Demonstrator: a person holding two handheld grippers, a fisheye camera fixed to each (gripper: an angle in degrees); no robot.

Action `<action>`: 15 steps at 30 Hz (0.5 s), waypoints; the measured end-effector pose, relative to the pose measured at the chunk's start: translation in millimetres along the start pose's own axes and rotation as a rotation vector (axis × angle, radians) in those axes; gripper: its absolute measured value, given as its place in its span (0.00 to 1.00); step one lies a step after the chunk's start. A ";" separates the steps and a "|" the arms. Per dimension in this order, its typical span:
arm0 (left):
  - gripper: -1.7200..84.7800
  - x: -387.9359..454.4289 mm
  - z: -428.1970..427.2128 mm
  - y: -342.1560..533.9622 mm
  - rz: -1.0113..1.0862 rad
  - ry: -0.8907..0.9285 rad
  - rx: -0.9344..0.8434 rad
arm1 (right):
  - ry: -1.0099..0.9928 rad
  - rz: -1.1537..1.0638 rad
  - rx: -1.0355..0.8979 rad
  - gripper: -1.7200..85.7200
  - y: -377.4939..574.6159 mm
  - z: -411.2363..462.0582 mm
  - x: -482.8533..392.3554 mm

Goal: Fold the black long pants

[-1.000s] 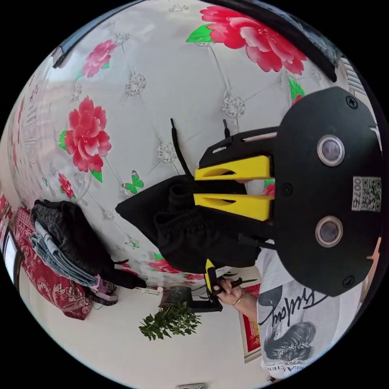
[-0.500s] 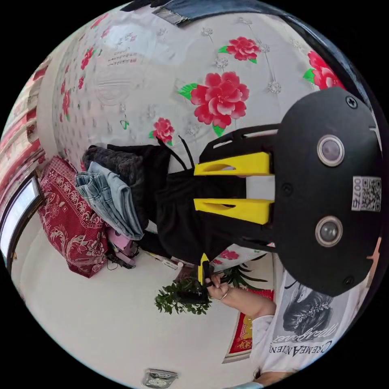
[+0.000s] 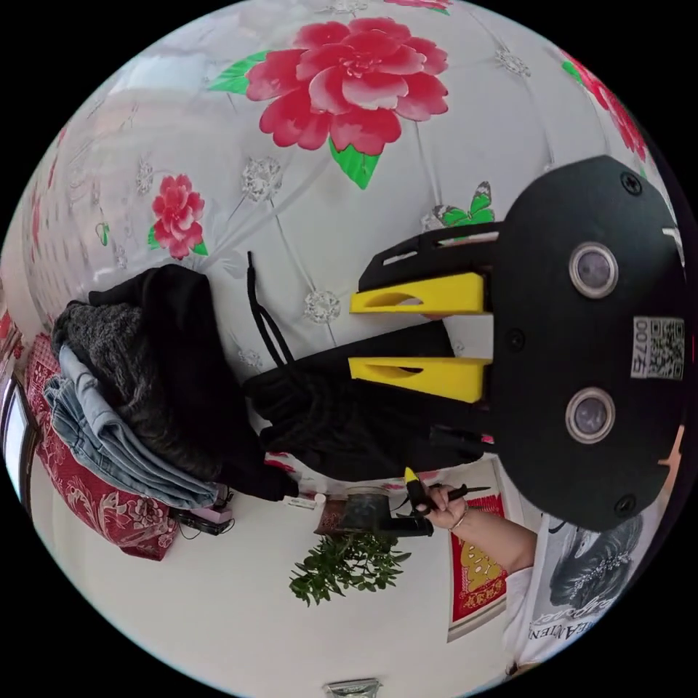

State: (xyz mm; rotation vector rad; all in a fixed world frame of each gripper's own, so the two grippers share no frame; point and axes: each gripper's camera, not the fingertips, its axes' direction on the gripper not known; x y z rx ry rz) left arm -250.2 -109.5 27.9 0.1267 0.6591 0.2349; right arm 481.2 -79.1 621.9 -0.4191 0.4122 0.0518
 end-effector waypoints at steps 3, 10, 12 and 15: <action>0.08 -11.2 9.7 -8.2 -0.045 0.073 0.025 | -0.126 -0.038 -0.083 0.08 -4.5 20.8 -20.6; 0.03 88.4 -25.3 -47.9 0.295 0.047 0.026 | -0.216 -0.240 0.021 0.02 -22.5 -55.5 -95.3; 0.02 125.1 -47.8 -66.2 0.405 0.068 0.042 | -0.213 -0.361 0.097 0.02 -34.0 -100.9 -131.5; 0.03 186.5 -90.3 -103.6 0.580 0.108 0.112 | -0.221 -0.501 0.264 0.02 -56.5 -179.2 -183.0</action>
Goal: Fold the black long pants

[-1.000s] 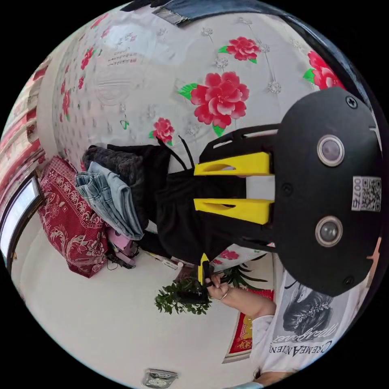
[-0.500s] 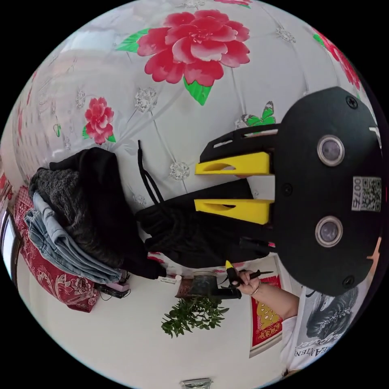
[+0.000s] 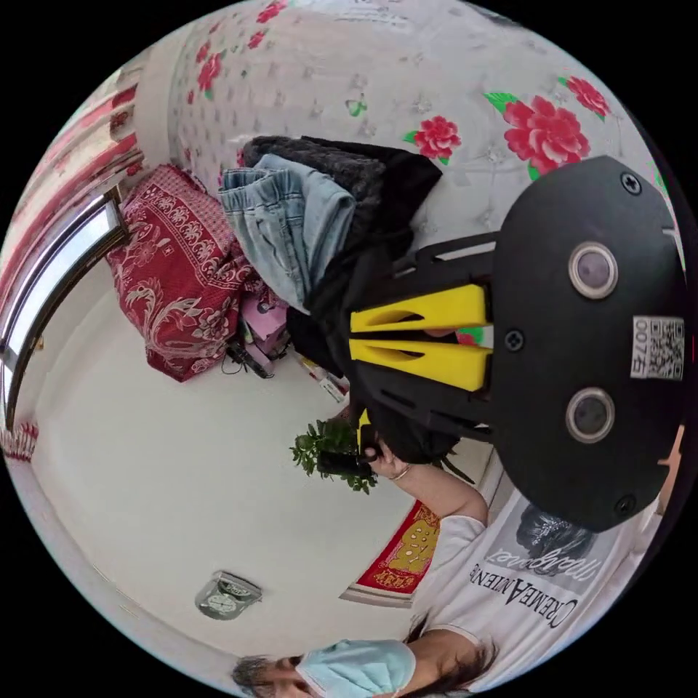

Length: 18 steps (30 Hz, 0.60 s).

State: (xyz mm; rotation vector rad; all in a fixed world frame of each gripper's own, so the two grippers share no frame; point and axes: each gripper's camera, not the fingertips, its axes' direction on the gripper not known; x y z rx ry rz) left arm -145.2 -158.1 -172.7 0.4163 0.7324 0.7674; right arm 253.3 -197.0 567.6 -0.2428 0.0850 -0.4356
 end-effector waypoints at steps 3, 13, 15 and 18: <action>0.05 20.6 -26.8 -74.3 0.117 -0.037 0.060 | 0.032 -0.081 0.164 0.03 -61.0 -47.8 -27.5; 0.13 -36.5 70.7 -37.8 -0.153 -0.557 -0.112 | 0.395 0.237 0.062 0.10 -13.8 -19.9 40.8; 0.12 -42.3 122.0 21.8 -0.186 -0.505 -0.263 | 0.420 0.346 -0.046 0.10 57.9 -11.8 62.0; 0.09 -17.2 197.9 114.4 -0.152 -0.497 -0.561 | 0.522 0.496 -0.222 0.11 177.5 -30.5 72.8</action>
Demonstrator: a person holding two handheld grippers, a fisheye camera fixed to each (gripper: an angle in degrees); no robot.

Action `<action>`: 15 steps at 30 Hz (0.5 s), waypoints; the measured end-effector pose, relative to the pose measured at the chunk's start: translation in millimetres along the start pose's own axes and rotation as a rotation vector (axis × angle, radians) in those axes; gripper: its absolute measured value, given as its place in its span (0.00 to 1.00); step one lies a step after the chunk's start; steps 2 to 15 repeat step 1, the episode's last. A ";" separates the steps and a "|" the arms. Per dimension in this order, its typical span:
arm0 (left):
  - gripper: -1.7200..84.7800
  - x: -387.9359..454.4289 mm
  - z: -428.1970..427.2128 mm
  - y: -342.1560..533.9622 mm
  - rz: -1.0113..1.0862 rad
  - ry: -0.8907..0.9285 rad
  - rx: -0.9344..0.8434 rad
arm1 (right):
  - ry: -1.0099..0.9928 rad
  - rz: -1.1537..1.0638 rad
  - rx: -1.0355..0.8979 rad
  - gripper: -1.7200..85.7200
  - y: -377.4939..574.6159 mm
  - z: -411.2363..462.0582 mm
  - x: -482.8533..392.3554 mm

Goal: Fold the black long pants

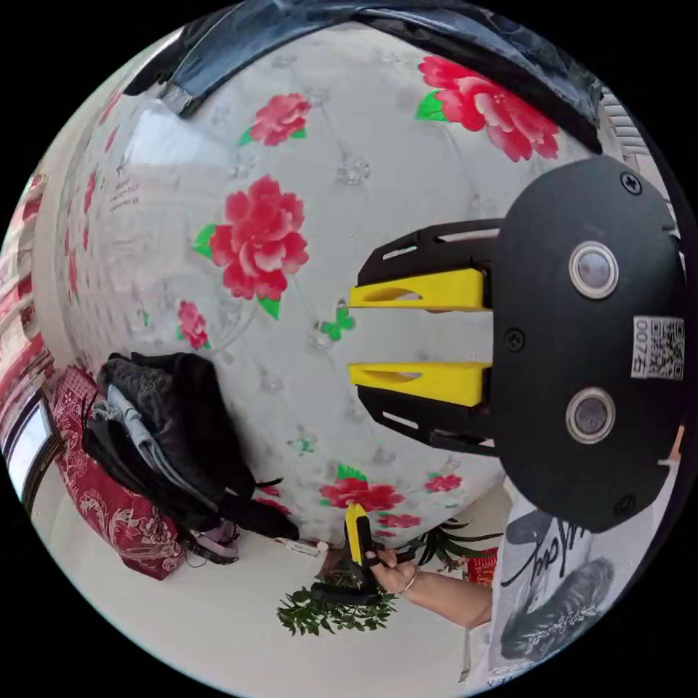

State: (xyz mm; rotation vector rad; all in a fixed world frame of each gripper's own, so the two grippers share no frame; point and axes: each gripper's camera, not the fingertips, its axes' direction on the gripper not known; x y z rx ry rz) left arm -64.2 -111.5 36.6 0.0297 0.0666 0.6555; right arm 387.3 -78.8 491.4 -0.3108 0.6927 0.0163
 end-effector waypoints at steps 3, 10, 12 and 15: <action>0.09 26.0 22.0 19.6 0.044 -0.028 -0.063 | 0.088 0.034 -0.035 0.11 35.7 -9.3 24.9; 0.09 26.0 22.0 19.6 0.044 -0.028 -0.063 | 0.088 0.034 -0.035 0.11 35.7 -9.3 24.9; 0.09 26.0 22.0 19.6 0.044 -0.028 -0.063 | 0.088 0.034 -0.035 0.11 35.7 -9.3 24.9; 0.09 26.0 22.0 19.6 0.044 -0.028 -0.063 | 0.088 0.034 -0.035 0.11 35.7 -9.3 24.9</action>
